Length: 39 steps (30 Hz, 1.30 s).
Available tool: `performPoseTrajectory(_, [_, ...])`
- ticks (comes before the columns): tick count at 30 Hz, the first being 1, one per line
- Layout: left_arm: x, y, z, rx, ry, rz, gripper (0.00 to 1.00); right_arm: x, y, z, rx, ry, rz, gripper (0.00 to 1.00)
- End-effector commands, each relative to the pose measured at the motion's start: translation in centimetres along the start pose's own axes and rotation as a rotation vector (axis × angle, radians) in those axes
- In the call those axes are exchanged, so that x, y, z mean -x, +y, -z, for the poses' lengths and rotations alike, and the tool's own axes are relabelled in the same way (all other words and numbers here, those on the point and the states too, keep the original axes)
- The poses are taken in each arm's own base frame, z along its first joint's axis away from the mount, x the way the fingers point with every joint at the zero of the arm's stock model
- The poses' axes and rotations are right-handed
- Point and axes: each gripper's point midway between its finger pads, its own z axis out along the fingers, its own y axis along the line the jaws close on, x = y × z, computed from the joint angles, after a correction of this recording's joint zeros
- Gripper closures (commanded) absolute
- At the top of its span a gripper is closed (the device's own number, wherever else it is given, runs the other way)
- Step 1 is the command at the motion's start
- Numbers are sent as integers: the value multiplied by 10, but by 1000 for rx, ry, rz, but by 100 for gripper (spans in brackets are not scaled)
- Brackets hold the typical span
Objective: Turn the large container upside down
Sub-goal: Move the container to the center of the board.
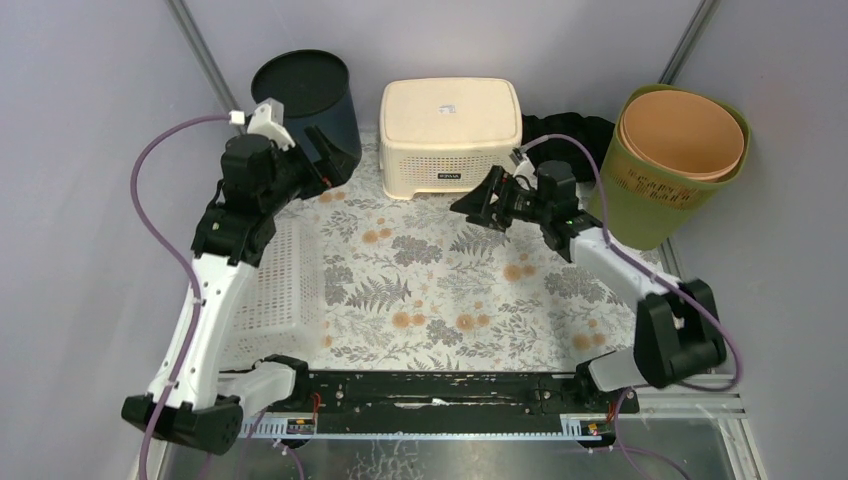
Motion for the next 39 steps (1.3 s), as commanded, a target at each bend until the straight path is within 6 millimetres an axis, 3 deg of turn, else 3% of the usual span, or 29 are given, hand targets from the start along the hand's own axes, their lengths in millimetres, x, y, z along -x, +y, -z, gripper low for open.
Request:
performPoseTrajectory(1, [-23, 20, 26, 67, 24, 0, 0, -43, -1, 31, -118, 87, 113, 9])
performPoseTrajectory(6, [-69, 53, 40, 181, 146, 36, 0, -97, 12, 25, -108, 181, 138, 12])
performPoseTrajectory(12, [-88, 71, 75, 259, 159, 25, 0, -179, 35, -21, -35, 325, 169, 20])
performPoseTrajectory(16, [-111, 101, 99, 424, 166, 126, 0, -210, 50, -49, 45, 384, 143, 24])
performPoseTrajectory(19, [-133, 121, 117, 558, 212, 207, 0, -218, 50, -65, 81, 409, 98, 26])
performPoseTrajectory(23, [-148, 142, 141, 702, 180, 302, 0, -225, 41, -81, 82, 450, 71, 27])
performPoseTrajectory(27, [-176, 160, 158, 898, 285, 390, 0, -228, 40, -94, 96, 475, 64, 27])
performPoseTrajectory(33, [-204, 169, 160, 980, 330, 497, 0, -232, 41, -101, 133, 508, 57, 27])
performPoseTrajectory(36, [-216, 183, 160, 1070, 334, 514, 0, -233, 42, -101, 145, 518, 60, 27])
performPoseTrajectory(39, [-215, 194, 156, 1151, 330, 492, 0, -233, 44, -98, 169, 526, 61, 27])
